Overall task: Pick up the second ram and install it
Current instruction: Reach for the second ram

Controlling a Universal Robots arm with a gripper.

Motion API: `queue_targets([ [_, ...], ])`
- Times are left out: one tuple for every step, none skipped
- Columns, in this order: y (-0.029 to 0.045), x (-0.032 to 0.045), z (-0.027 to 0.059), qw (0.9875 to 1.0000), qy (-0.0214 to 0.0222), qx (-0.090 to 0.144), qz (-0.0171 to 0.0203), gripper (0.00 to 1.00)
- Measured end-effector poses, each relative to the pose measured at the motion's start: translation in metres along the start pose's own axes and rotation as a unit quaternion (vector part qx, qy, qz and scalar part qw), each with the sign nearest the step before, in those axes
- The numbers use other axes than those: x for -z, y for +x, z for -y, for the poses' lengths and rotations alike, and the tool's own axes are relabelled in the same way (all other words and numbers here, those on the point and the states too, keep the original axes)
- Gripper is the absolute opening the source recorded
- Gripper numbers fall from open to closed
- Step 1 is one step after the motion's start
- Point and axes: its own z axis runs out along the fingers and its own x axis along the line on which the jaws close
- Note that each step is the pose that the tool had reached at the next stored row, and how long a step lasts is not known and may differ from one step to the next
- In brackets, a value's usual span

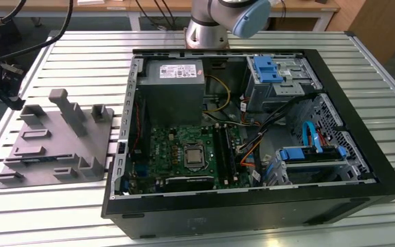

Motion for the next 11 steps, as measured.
queue_targets([
  [0.0000, -0.0014, 0.0001, 1.0000, 0.0000, 0.000, 0.0000, 0.10],
  [0.0000, -0.0027, 0.0003, 1.0000, 0.0000, 0.000, 0.0000, 0.10],
  [0.0001, -0.0040, 0.0004, 1.0000, 0.0000, 0.000, 0.0000, 0.10],
  [0.0001, -0.0053, 0.0006, 1.0000, 0.0000, 0.000, 0.0000, 0.10],
  [0.0001, -0.0066, 0.0007, 1.0000, 0.0000, 0.000, 0.0000, 0.10],
  [0.0001, -0.0080, 0.0009, 1.0000, 0.0000, 0.000, 0.0001, 0.10],
  [0.0002, -0.0093, 0.0011, 1.0000, 0.0000, 0.000, 0.0000, 0.10],
  [0.0002, -0.0106, 0.0012, 1.0000, 0.0000, 0.000, 0.0000, 0.10],
  [0.0002, -0.0119, 0.0014, 1.0000, 0.0000, 0.000, 0.0000, 0.10],
  [0.0002, -0.0132, 0.0015, 1.0000, 0.0000, 0.000, 0.0000, 0.10],
  [0.0003, -0.0144, 0.0016, 1.0000, 0.0000, 0.000, 0.0000, 0.10],
])
